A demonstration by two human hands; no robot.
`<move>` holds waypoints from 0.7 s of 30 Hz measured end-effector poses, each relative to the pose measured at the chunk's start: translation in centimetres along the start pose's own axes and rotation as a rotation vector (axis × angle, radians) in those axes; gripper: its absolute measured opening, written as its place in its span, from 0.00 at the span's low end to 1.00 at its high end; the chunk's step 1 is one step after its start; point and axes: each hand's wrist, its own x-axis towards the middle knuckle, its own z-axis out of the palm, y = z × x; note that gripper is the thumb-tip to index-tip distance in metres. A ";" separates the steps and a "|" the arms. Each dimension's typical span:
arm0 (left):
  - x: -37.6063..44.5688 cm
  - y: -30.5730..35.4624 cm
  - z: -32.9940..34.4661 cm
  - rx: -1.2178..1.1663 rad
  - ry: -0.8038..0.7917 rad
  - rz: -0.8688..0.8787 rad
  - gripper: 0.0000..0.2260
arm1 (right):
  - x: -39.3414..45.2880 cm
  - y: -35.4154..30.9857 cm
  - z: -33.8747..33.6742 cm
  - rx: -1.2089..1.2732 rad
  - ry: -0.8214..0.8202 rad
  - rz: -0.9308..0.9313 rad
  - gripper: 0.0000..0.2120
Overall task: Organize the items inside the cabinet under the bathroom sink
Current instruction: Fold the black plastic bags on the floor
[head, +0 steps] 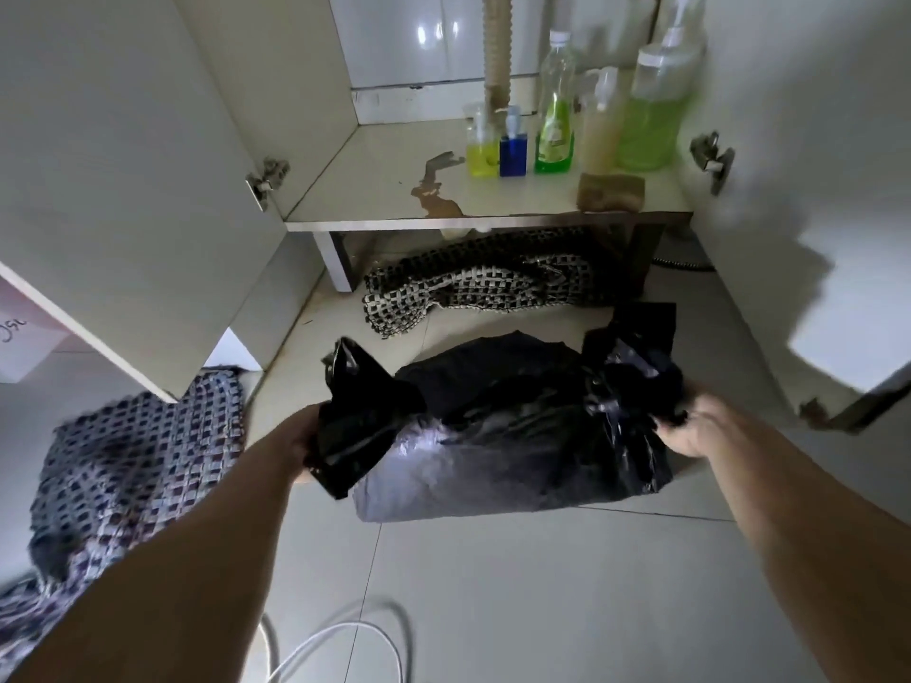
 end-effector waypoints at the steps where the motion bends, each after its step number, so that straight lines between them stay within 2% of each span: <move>1: 0.8 -0.2 0.2 -0.091 -0.030 -0.017 0.16 | 1.2 0.2 0.7 0.022 0.003 0.007 0.19; 2: 1.5 -0.3 0.1 -0.209 -0.001 -0.051 0.16 | 1.2 0.4 1.9 0.017 -0.009 0.029 0.20; 4: 4.6 -0.3 -0.2 -0.471 0.050 -0.014 0.22 | 2.2 0.8 3.6 -0.085 -0.034 0.051 0.20; 6: 7.2 -0.7 -0.8 -0.521 0.123 0.109 0.24 | 4.3 1.0 3.8 -0.327 -0.038 -0.023 0.19; 8: 7.8 -1.9 -1.2 -0.376 0.242 0.185 0.25 | 5.6 1.4 2.9 -0.559 0.008 -0.140 0.20; 10: 8.3 -3.5 -1.4 -0.076 0.359 0.210 0.30 | 7.2 1.8 0.7 -0.769 0.081 -0.335 0.25; 12: 8.9 -5.6 -1.3 0.197 0.320 0.187 0.38 | 8.2 2.1 -1.7 -1.069 0.201 -0.512 0.33; 14: 9.0 -7.4 -0.7 0.357 0.250 0.133 0.44 | 8.4 2.7 -3.1 -1.309 0.240 -0.559 0.33; 17: 10.9 -9.3 -0.7 0.530 0.287 0.097 0.47 | 8.6 3.9 -3.8 -1.375 0.223 -0.526 0.21; 19: 11.9 -9.7 -0.6 0.539 0.284 0.083 0.50 | 9.1 4.5 -3.9 -1.359 0.252 -0.494 0.19; 21: 11.5 -9.7 0.1 0.576 0.278 0.092 0.47 | 9.4 4.7 -3.9 -1.351 0.263 -0.447 0.20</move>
